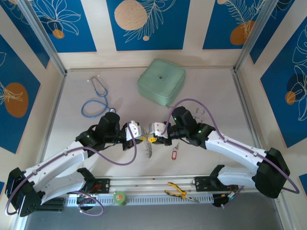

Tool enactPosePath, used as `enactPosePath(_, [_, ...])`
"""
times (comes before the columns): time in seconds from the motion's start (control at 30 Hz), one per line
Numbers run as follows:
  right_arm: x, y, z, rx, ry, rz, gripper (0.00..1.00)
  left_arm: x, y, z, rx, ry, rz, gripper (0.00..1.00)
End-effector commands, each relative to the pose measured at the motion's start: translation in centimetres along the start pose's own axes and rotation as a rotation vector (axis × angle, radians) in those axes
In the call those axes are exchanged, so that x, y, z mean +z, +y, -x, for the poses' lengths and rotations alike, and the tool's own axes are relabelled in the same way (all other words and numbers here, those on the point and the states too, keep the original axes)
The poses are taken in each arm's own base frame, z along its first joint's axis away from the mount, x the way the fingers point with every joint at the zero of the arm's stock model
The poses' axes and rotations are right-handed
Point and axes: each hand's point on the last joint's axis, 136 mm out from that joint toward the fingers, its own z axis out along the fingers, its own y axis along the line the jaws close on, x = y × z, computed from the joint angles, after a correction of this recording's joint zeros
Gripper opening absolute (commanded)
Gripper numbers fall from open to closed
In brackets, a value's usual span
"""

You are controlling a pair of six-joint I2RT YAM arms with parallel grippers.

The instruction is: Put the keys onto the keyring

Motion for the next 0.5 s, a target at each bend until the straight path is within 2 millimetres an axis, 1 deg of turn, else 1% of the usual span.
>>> enactPosePath(0.0, [0.08, 0.55, 0.79, -0.003, -0.025, 0.032, 0.24, 0.03, -0.65, 0.89, 0.019, -0.04, -0.032, 0.0])
enactPosePath(0.27, [0.54, 0.63, 1.2, -0.004, -0.035, 0.059, 0.16, 0.04, -0.7, 1.08, 0.019, -0.045, -0.039, 0.0])
enactPosePath(0.3, [0.57, 0.72, 1.26, -0.005, -0.037, 0.064, 0.14, 0.04, -0.69, 1.01, 0.017, -0.042, -0.039, 0.0])
enactPosePath(0.4, [0.58, 0.76, 1.31, -0.002, -0.039, 0.067, 0.02, 0.04, -0.68, 0.88, 0.015, -0.037, -0.036, 0.0])
enactPosePath(0.43, [0.52, 0.76, 1.31, -0.001, -0.04, 0.066, 0.0, 0.02, -0.7, 0.78, 0.015, -0.033, -0.035, 0.0])
enactPosePath(0.47, [0.45, 0.78, 1.3, 0.001, -0.041, 0.066, 0.0, 0.0, -0.59, 0.68, 0.015, -0.028, -0.028, 0.0])
